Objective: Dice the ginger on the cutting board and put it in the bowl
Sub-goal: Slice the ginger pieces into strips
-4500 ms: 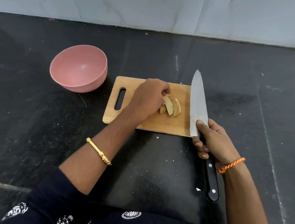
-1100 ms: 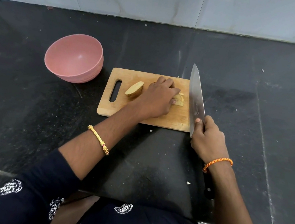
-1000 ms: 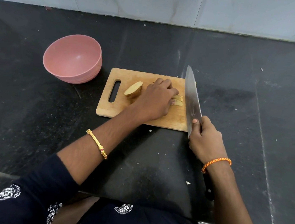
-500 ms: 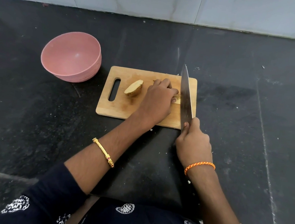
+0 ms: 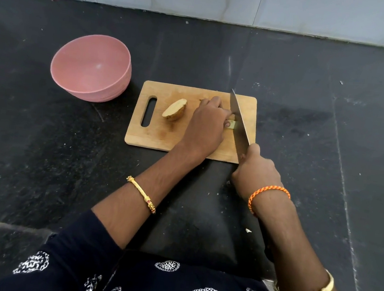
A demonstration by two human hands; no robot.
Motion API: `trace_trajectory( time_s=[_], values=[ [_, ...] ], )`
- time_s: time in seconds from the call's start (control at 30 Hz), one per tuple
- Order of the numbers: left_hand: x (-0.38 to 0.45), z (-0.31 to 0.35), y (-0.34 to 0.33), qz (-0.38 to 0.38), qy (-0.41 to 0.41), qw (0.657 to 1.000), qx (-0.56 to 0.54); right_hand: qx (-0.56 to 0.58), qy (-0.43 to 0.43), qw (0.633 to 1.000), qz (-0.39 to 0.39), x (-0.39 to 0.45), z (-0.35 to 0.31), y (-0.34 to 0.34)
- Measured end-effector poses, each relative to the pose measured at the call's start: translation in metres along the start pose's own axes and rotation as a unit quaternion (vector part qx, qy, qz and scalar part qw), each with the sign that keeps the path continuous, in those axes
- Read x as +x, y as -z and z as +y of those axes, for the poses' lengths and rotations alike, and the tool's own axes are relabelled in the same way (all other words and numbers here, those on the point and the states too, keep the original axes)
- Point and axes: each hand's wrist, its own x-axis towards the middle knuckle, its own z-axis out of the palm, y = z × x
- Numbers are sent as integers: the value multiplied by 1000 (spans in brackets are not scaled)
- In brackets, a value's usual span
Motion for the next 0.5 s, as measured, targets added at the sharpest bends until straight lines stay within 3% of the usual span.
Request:
trace_trajectory(
  time_s=[0.17,0.37,0.5],
  values=[
    [2,-3,8,9,22,999,-45,16,18,999,25,-28,23,-11],
    [0,-11,13,0,15,996,-91,89,47,987,124,-26,19,-9],
    [-3,-14,9,4,5,996,-90,73,59,988,122,-8,9,-9]
  ],
)
